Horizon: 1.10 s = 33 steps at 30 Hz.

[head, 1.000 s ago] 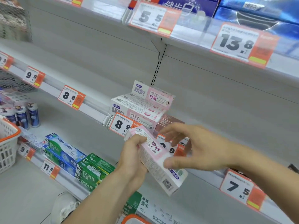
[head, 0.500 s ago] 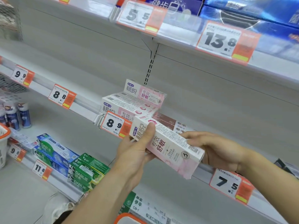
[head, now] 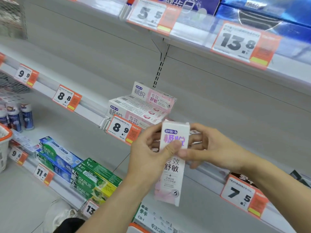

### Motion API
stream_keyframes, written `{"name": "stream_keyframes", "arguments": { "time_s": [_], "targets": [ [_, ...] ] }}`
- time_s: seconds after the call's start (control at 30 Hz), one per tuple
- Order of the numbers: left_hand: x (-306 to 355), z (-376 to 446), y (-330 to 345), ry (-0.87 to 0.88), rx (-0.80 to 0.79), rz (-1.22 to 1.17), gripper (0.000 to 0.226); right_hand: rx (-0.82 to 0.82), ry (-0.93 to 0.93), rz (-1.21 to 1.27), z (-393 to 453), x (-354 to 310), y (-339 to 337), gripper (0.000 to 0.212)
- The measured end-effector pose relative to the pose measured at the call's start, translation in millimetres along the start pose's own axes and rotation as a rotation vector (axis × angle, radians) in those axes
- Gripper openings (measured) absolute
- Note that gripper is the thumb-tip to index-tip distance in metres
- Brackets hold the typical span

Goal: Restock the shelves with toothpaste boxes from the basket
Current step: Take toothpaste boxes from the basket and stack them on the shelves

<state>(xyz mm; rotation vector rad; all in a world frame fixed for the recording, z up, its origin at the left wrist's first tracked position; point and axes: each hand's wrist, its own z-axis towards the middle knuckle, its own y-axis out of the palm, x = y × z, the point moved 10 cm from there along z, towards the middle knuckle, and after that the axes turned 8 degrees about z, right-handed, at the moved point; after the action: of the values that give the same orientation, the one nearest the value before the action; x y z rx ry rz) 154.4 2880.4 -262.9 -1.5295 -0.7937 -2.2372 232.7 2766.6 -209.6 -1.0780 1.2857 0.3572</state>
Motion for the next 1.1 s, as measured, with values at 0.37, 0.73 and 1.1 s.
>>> {"name": "stream_keyframes", "arguments": {
  "time_s": [0.37, 0.73, 1.1],
  "targets": [
    [4, -6, -4, -0.043, 0.046, 0.006, 0.056, 0.285, -0.37, -0.421, -10, -39, 10, 0.037],
    [3, 2, -7, -0.215, -0.05, -0.557, 0.051, -0.189, 0.13, 0.353, -20, 19, 44, 0.053],
    [-4, 5, -16, -0.197, 0.019, -0.236, 0.041, 0.072, -0.065, -0.031, -18, -1, -4, 0.07]
  ]
}}
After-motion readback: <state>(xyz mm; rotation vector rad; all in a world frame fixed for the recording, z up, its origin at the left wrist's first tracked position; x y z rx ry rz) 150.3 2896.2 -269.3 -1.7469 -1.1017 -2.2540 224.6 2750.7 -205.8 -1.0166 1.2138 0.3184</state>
